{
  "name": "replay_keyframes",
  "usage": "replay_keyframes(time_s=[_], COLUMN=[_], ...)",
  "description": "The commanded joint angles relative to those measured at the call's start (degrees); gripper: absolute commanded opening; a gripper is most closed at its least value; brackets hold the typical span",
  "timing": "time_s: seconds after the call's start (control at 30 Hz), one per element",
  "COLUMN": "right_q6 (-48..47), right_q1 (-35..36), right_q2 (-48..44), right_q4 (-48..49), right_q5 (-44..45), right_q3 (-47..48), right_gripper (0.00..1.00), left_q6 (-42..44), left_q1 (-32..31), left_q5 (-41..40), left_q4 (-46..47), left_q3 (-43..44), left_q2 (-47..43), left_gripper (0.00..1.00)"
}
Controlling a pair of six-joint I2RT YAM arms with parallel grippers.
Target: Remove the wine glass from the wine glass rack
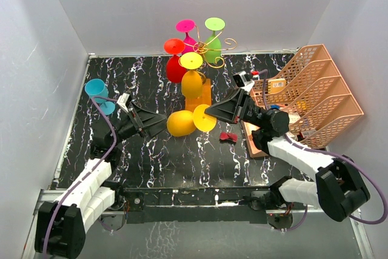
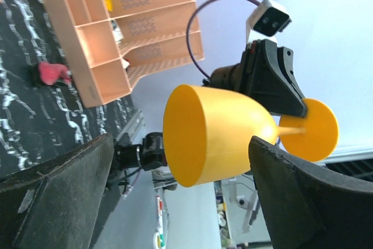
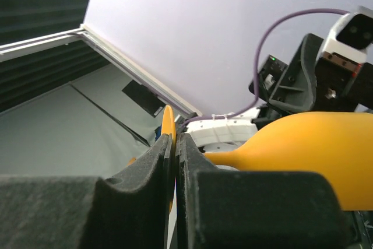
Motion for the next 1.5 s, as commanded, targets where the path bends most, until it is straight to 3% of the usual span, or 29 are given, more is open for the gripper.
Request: replay_keyframes(time_s=[0.0, 0.33, 0.6, 0.83, 0.97, 1.1, 1.27, 1.47], right_q6=[4.43, 7.96, 5.64, 5.18, 3.97, -0.54, -12.21, -31.38], right_q1=[0.43, 0.41, 0.30, 0.30, 0.28, 0.33, -0.01, -3.42], right_q2=[1.33, 4.94, 4.61, 5.55, 5.19, 3.75, -1.53, -10.86], right_q4=[10.82, 17.54, 14.52, 13.89, 10.74, 4.83, -13.96, -45.27], right_q5=[3.55, 5.74, 7.05, 6.77, 6.73, 5.51, 5.05, 9.18], right_q3=[2.13, -1.92, -5.03, -6.25, -7.22, -8.01, -9.39, -7.88], right_gripper=[0.08, 0.08, 0.08, 0.08, 0.08, 0.09, 0.16, 0.42], left_q6=[-7.47, -13.87, -14.28, -15.29, -15.49, -15.05, -12.04, -5.85], left_q1=[-2.30, -9.18, -10.51, -10.55, -10.61, -10.60, -10.60, -10.54], left_q5=[1.64, -0.09, -3.02, -3.31, -3.17, -3.64, -3.84, -3.99], left_q4=[16.09, 34.92, 38.27, 39.82, 39.97, 39.14, 33.08, 17.76], left_q3=[-0.83, -0.39, -2.23, -1.49, -1.00, -1.60, -1.56, -0.27], left_q2=[1.90, 7.31, 6.39, 5.80, 5.77, 4.84, 1.92, -2.88], left_gripper=[0.96, 0.82, 0.63, 0.55, 0.38, 0.24, 0.10, 0.01])
